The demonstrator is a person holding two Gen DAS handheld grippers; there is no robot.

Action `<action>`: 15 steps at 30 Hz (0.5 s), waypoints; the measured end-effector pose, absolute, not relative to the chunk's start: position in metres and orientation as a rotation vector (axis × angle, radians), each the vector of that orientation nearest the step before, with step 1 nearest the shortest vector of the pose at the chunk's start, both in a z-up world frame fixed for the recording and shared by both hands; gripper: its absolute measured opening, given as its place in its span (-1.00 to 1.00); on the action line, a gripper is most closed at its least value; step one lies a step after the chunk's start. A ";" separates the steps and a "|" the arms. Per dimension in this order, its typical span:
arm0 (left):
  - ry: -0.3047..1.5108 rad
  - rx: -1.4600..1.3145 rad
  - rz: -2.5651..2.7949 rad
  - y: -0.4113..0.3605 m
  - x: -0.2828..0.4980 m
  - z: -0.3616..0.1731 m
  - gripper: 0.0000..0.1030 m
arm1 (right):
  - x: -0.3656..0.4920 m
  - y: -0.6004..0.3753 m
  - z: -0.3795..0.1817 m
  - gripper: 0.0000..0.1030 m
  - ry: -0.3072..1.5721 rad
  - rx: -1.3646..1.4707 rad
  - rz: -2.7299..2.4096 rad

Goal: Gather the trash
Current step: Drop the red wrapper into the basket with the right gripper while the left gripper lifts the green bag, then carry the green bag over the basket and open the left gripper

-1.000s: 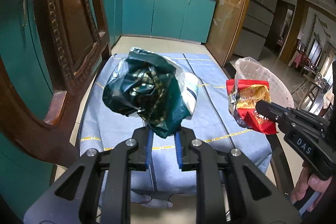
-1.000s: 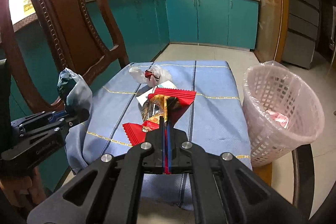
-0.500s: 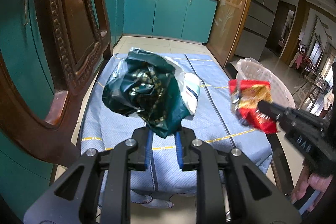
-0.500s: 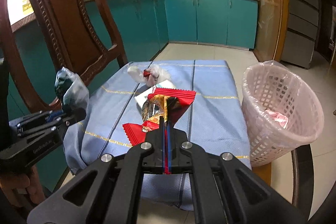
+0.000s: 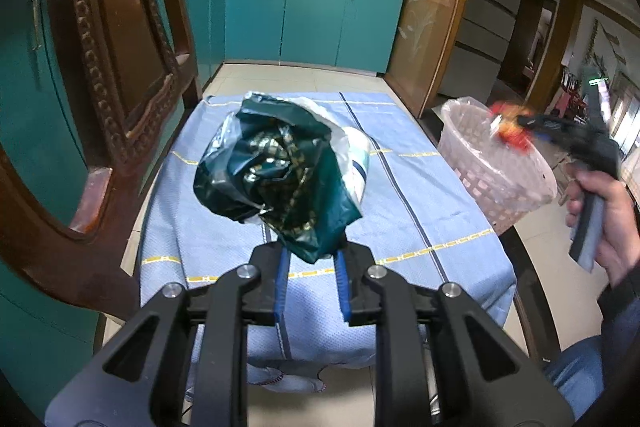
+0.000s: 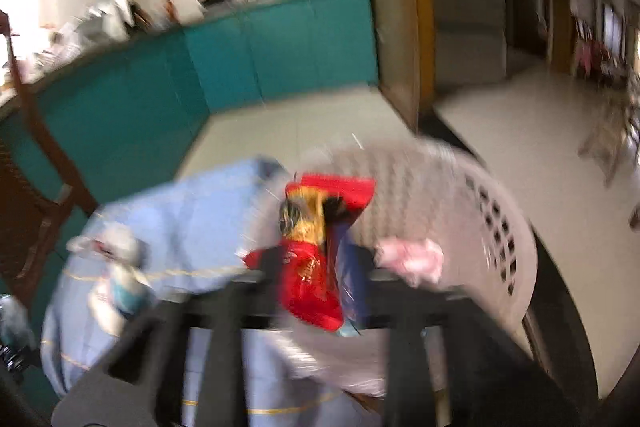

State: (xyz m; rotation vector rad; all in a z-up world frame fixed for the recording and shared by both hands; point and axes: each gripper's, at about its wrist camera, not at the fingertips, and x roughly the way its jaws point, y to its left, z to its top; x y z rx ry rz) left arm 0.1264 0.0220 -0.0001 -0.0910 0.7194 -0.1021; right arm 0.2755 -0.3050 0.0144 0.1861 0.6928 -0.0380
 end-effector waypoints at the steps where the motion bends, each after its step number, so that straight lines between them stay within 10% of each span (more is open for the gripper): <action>1: 0.723 -0.083 -0.108 0.020 0.126 -0.001 -0.60 | 0.277 -0.313 0.011 -0.11 0.714 0.217 -0.067; 7: 0.767 -0.052 -0.199 -0.009 0.134 -0.004 -0.59 | 0.202 -0.350 0.066 0.90 0.412 0.434 -0.095; 15: 0.737 0.024 -0.465 -0.162 0.224 0.039 -0.49 | 0.168 -0.391 0.068 0.93 0.235 0.631 -0.264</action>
